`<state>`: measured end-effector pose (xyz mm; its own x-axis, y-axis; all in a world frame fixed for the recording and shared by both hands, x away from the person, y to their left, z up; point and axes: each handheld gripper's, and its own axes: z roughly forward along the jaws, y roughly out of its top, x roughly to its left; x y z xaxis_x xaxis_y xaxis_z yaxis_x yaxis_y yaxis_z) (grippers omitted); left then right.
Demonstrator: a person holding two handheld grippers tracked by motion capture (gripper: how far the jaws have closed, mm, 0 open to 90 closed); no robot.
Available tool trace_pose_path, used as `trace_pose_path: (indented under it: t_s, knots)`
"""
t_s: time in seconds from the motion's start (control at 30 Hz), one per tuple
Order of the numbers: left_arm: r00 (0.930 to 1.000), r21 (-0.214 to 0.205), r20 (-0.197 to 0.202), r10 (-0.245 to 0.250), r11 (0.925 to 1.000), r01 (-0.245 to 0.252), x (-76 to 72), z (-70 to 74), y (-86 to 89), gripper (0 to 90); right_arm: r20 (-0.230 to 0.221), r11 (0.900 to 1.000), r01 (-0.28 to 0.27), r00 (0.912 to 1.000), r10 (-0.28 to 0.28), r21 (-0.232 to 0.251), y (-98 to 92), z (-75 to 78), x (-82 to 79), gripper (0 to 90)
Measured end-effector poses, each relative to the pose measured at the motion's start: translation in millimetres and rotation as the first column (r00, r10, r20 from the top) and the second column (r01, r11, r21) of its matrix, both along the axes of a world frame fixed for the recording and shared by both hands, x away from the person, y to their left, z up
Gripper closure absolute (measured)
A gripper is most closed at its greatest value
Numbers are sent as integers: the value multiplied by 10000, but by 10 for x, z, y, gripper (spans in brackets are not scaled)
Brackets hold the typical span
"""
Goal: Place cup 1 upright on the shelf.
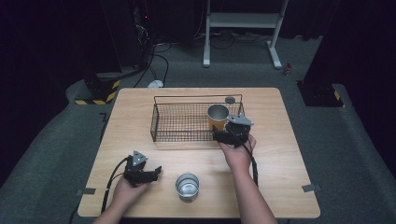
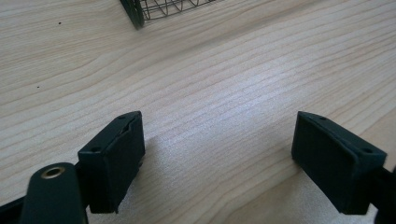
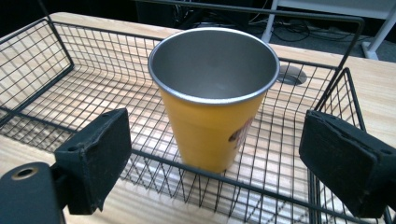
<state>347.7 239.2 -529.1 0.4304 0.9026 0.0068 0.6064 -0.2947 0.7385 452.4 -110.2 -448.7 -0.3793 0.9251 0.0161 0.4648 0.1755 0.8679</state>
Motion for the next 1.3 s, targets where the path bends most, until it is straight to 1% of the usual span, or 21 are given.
trace_pose_path:
  t_s: [0.13,0.23,0.33,0.37,0.43,0.5,0.57,0.63,0.67,0.7,0.77,0.83,0.9,0.97,1.0,1.03,1.07,1.13,1.2,1.23,1.3]
  knots:
    - [10000,-24,-10,22,10000,-22,-2,-1,-2,176,49,10000,-32,10000,32,12,-47,-16,-106,97]
    - [10000,-20,-12,27,10000,-27,-2,0,-2,176,197,9999,-137,9997,138,-72,-91,-45,-192,107]
    - [10000,-16,-6,38,10000,-38,-3,0,-1,176,174,9997,-227,9996,228,-39,-133,-80,-287,107]
    - [10000,-18,-10,51,10000,-51,-4,0,-1,174,176,9994,-303,9994,306,-168,-159,-109,-360,110]
    - [10000,-15,-5,66,10000,-66,-3,-1,0,173,162,9993,-331,9993,334,-184,-167,-122,-386,116]
    - [10000,-17,-5,68,10000,-68,-3,-1,0,173,143,9988,-432,9989,435,-241,-211,-175,-502,121]
    - [10000,-12,-9,64,10000,-64,-3,0,0,173,155,9987,-432,9989,436,-272,-223,-189,-528,122]
    - [10000,-16,-5,67,10000,-67,-3,-1,0,173,40,9990,-368,9993,369,-248,-251,-235,-606,122]
    - [10000,-20,-8,69,10000,-69,-3,-1,0,173,27,9985,-347,9994,348,-419,-279,-284,-668,122]
    - [10000,-20,-7,69,10000,-69,-3,-1,0,173,27,9985,-347,9994,348,-419,-279,-284,-668,122]
    - [9998,5,-55,173,9999,-173,3,-1,2,161,-155,9976,-275,9995,265,-637,-326,-364,-741,121]
    - [9997,27,-52,258,9997,-258,10,-1,7,150,-254,9975,-246,9994,230,-657,-346,-396,-764,122]
    - [9996,29,-53,262,9997,-262,10,-1,7,150,-594,9956,-136,9982,81,-931,-404,-497,-826,121]
    - [9996,21,-58,266,9996,-266,10,-1,6,150,-637,9950,-130,9979,67,-992,-419,-518,-838,121]
    - [9996,22,-59,266,9996,-266,10,0,7,150,-776,9944,-72,9970,-10,-1050,-439,-551,-861,121]
    - [9996,27,-55,264,9996,-264,10,0,7,149,-1046,9933,-28,9945,-94,-1154,-470,-597,-882,119]
    - [9996,27,-64,274,9996,-273,10,0,7,149,-1046,9933,-28,9945,-94,-1154,-470,-597,-882,119]
    - [9996,27,-66,278,9996,-278,10,0,7,148,-1208,9915,37,9925,-195,-1299,-501,-628,-898,119]
    - [9996,28,-64,276,9996,-276,10,0,7,148,-1414,9874,124,9893,-350,-1575,-537,-649,-893,119]
    - [9996,35,-57,270,9996,-269,10,0,7,148,-1640,9888,145,9857,-392,-1487,-566,-658,-882,119]
    - [9996,35,-62,264,9996,-264,9,0,9,148,-1701,9882,178,9845,-440,-1522,-574,-663,-879,120]
